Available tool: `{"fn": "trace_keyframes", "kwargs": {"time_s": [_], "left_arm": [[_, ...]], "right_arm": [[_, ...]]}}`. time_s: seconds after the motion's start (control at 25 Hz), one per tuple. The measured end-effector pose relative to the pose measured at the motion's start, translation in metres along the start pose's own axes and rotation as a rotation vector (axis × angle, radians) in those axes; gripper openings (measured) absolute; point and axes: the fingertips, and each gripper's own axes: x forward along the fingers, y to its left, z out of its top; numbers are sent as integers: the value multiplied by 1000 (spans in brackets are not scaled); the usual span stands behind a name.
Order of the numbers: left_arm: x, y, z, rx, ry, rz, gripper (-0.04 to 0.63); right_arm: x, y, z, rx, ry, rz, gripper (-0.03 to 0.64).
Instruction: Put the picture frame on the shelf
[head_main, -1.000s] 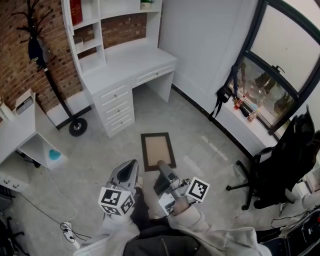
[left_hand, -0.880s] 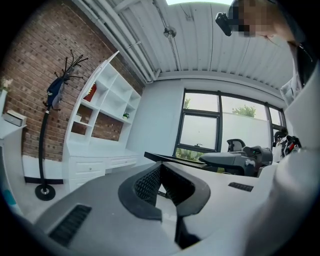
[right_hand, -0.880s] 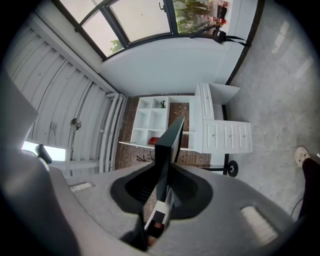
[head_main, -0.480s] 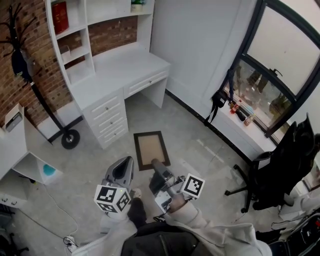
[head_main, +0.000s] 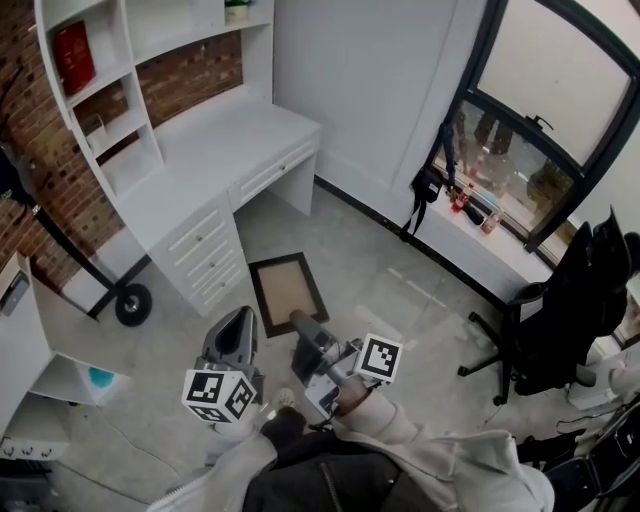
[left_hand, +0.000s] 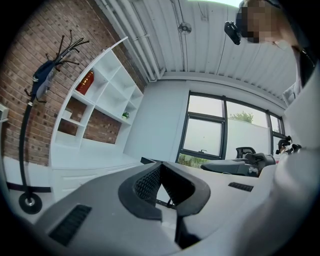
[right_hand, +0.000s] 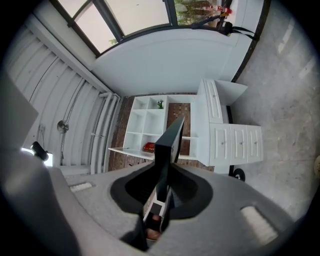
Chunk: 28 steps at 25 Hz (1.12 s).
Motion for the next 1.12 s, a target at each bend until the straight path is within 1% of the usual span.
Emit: {"fn": "trace_keyframes", "kwargs": {"time_s": [0.28, 0.64, 0.84, 1.12], "left_arm": [[48, 33, 11, 12, 14, -52, 5], [89, 69, 18, 17, 23, -87, 5], [96, 83, 18, 8, 33, -84, 5], [92, 94, 7, -16, 43, -49, 5]], "right_arm": [[43, -10, 39, -13, -62, -4, 67], [91, -19, 62, -20, -91, 12, 67], [106, -25, 65, -8, -100, 5, 67], [118, -33, 56, 7, -55, -11, 67]]}}
